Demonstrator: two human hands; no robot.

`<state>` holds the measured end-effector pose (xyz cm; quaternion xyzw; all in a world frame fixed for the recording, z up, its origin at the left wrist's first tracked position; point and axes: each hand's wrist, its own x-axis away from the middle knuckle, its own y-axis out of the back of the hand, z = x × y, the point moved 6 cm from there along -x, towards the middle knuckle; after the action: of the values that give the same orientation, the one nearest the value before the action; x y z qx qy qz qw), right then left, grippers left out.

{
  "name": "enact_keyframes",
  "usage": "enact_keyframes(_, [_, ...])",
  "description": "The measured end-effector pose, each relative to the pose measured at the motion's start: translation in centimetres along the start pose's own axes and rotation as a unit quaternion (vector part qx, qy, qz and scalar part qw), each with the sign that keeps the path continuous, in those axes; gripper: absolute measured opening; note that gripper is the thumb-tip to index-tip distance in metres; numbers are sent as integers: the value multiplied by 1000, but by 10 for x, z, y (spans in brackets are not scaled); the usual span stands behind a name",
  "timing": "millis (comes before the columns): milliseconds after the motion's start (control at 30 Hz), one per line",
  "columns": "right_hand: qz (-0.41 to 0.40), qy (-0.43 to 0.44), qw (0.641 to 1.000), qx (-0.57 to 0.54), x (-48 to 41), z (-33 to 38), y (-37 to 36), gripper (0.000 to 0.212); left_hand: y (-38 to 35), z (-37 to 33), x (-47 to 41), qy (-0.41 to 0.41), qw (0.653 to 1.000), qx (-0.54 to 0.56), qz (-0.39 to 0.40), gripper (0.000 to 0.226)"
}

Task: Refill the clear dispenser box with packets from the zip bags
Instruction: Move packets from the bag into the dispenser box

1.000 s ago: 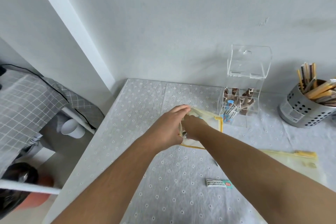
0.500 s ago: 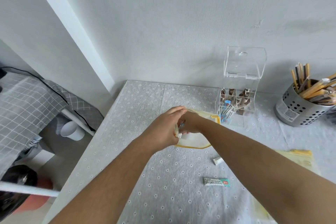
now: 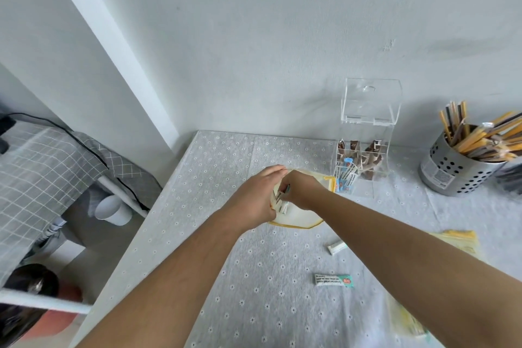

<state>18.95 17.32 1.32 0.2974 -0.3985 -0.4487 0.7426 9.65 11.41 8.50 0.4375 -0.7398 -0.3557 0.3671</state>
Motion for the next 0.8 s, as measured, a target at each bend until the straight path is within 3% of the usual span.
enact_keyframes(200, [-43,60,997,27,33,8,32,18,3,-8,-3,-2,1000,-12,-6,87])
enact_keyframes(400, [-44,63,995,61,49,4,38,21,-4,-10,-1,-6,1000,-20,4,87])
enact_keyframes(633, [-88,80,992,-43,77,11,89,13,-1,-10,-4,-6,1000,-25,-18,86])
enact_keyframes(800, [-150,30,980,-129,89,-27,158,5,-1,-14,-13,-16,998,-57,-5,88])
